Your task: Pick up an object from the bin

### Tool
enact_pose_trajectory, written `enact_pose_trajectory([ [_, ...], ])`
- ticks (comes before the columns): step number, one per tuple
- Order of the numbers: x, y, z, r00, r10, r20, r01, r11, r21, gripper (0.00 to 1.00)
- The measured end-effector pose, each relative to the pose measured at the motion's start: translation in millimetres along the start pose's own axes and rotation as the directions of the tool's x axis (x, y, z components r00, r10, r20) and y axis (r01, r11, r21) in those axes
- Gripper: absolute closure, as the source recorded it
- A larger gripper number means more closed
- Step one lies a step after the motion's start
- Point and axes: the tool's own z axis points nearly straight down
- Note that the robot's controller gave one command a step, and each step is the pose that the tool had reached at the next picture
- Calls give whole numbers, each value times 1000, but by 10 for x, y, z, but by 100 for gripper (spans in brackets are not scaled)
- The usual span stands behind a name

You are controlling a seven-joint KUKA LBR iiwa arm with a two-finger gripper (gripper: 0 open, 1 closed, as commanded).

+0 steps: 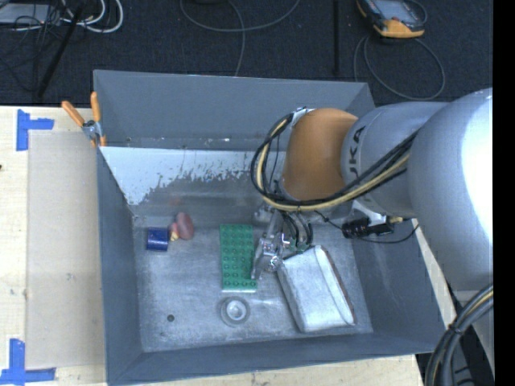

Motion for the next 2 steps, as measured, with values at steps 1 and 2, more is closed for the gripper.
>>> enact_pose_trajectory([
  [1,-8,7,-39,1000,-1,0,1,1000,-1,100],
  [2,71,42,-1118,999,-32,15,32,999,0,100],
])
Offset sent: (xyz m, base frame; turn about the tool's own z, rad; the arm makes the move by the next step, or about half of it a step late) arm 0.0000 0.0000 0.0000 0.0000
